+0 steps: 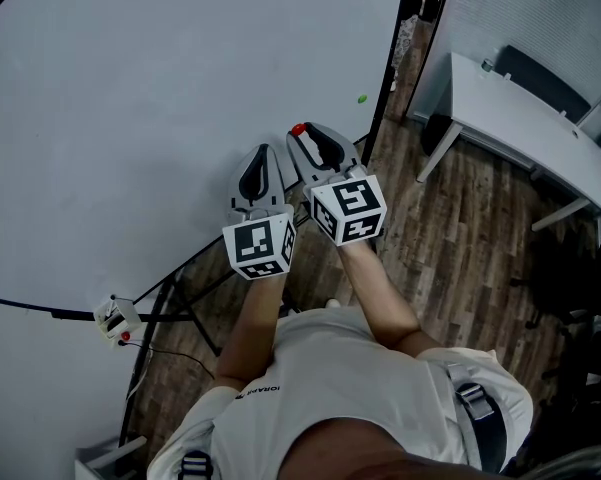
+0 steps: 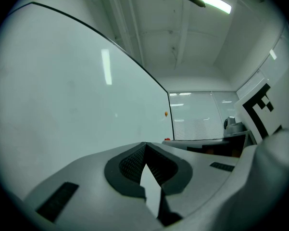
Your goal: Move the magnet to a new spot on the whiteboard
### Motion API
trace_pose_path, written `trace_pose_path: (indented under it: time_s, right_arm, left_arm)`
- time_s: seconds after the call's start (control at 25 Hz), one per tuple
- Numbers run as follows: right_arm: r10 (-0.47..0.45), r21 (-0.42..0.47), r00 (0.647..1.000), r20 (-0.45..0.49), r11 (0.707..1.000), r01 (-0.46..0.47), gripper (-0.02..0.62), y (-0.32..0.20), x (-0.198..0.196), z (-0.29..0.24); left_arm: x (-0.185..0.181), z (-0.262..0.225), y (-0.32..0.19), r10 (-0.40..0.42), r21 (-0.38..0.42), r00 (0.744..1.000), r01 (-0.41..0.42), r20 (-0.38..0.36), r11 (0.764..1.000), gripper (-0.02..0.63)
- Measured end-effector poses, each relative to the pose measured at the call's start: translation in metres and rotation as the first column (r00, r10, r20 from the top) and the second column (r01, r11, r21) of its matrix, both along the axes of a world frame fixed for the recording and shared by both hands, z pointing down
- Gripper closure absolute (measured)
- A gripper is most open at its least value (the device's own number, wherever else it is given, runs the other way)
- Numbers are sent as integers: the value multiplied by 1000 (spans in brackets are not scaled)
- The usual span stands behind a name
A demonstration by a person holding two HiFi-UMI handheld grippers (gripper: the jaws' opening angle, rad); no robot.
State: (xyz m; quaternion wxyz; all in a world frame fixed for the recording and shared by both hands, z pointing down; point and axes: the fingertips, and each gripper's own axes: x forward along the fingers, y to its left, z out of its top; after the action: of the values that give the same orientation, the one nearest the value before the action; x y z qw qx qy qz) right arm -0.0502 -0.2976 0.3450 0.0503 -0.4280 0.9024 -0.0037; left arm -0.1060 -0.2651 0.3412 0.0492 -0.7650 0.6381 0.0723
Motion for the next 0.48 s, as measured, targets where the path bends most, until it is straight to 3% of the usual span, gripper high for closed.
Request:
trace_pose_path:
  time_s: [0.48]
  right_arm:
    - [-1,5,1000,-3,1000,1,465,-7,-1,-1]
  left_arm:
    - [-2,0,-2,-5,2,1000,5,-4,1000,603]
